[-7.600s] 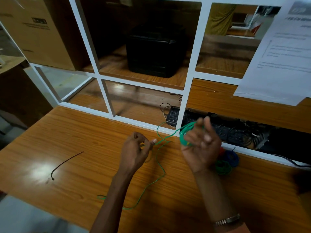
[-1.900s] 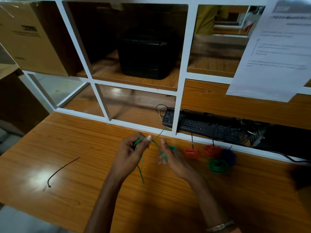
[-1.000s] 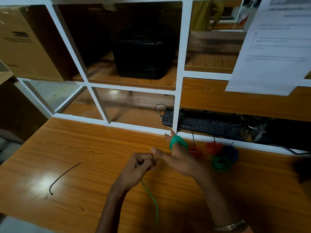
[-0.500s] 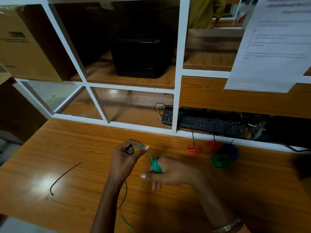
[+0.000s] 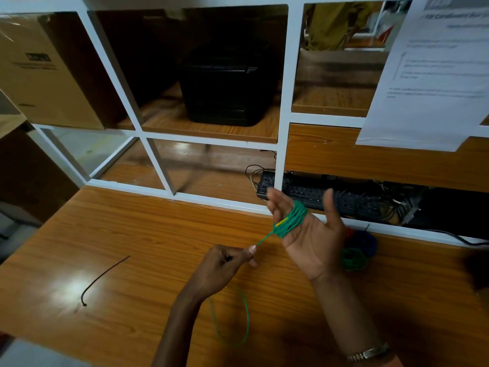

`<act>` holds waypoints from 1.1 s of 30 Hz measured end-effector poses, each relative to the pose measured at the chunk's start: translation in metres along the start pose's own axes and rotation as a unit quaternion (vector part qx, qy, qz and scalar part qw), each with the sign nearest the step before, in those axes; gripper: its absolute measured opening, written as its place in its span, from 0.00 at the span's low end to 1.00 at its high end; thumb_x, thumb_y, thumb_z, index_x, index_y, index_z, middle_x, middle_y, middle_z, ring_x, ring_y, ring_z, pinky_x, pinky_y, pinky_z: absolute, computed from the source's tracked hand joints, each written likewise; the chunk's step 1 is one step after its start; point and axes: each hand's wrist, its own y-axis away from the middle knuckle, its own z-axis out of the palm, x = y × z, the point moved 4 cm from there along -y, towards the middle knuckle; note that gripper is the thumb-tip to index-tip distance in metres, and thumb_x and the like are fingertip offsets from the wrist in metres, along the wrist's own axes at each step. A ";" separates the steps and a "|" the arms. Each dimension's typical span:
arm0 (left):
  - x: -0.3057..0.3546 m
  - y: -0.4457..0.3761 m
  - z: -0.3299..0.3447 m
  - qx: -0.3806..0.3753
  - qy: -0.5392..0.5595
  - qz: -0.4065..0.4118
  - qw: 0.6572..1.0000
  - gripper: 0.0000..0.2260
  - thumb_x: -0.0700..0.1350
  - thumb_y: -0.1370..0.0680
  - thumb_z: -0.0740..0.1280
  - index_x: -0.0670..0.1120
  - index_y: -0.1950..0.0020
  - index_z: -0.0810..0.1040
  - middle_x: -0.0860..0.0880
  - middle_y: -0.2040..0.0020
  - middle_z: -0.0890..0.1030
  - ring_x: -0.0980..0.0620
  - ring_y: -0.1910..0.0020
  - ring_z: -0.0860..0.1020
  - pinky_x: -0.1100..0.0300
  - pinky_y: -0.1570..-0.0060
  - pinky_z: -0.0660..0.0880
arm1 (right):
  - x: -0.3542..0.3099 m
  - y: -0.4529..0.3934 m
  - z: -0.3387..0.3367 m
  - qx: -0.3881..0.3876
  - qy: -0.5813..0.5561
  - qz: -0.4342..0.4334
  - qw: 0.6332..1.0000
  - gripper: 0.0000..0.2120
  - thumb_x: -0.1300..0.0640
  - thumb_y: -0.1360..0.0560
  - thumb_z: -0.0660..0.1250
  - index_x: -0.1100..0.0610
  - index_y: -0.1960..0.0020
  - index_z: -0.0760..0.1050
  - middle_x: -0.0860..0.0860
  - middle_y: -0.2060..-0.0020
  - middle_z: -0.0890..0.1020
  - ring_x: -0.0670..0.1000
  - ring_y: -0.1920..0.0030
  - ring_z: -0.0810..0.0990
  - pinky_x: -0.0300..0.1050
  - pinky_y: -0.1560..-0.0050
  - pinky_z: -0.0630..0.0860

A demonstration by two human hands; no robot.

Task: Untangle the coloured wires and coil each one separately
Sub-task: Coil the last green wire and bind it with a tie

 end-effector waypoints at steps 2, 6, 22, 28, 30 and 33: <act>0.003 0.005 -0.001 -0.037 -0.008 -0.018 0.999 0.18 0.54 0.17 0.67 0.44 0.57 0.89 0.58 0.71 0.60 0.61 0.74 0.64 0.67 0.64 0.67 | -0.009 0.000 -0.008 0.029 0.007 -0.022 0.999 0.44 0.35 0.21 0.63 0.71 0.23 0.63 0.66 0.26 0.71 0.62 0.26 0.72 0.50 0.23 0.65; 0.015 0.010 -0.005 -0.079 -0.003 0.006 0.997 0.16 0.52 0.17 0.70 0.42 0.55 0.89 0.51 0.75 0.73 0.53 0.73 0.69 0.55 0.60 0.71 | -0.004 -0.003 -0.027 0.138 0.258 -0.003 0.956 0.43 0.32 0.22 0.59 0.65 0.23 0.62 0.60 0.29 0.76 0.55 0.28 0.75 0.51 0.20 0.60; 0.011 0.001 -0.031 0.175 0.035 0.066 0.982 0.15 0.53 0.23 0.75 0.42 0.58 0.87 0.45 0.73 0.75 0.52 0.72 0.72 0.57 0.66 0.70 | 0.064 0.017 -0.003 -0.144 0.356 0.382 0.841 0.45 0.30 0.18 0.39 0.57 0.56 0.87 0.54 0.69 0.85 0.48 0.72 0.82 0.42 0.65 0.76; 0.014 -0.004 -0.008 0.114 0.036 0.075 0.990 0.24 0.61 0.16 0.64 0.47 0.64 0.84 0.34 0.72 0.69 0.39 0.73 0.67 0.59 0.66 0.69 | 0.045 -0.001 -0.001 -0.130 0.113 0.204 0.964 0.41 0.34 0.17 0.52 0.74 0.48 0.81 0.60 0.70 0.84 0.55 0.68 0.84 0.43 0.53 0.79; 0.014 -0.003 -0.007 0.115 0.015 0.064 0.991 0.22 0.57 0.14 0.63 0.49 0.62 0.86 0.38 0.75 0.65 0.40 0.74 0.63 0.58 0.68 0.66 | 0.032 -0.003 -0.002 -0.096 0.032 0.127 0.987 0.41 0.34 0.18 0.54 0.74 0.38 0.76 0.61 0.62 0.86 0.56 0.59 0.85 0.47 0.45 0.78; 0.012 -0.002 -0.005 0.100 -0.011 0.041 0.994 0.20 0.55 0.15 0.65 0.47 0.61 0.86 0.50 0.76 0.62 0.49 0.75 0.61 0.58 0.70 0.62 | 0.016 -0.005 -0.005 -0.011 -0.054 0.027 0.998 0.44 0.32 0.20 0.59 0.71 0.24 0.65 0.62 0.43 0.84 0.56 0.44 0.84 0.43 0.41 0.77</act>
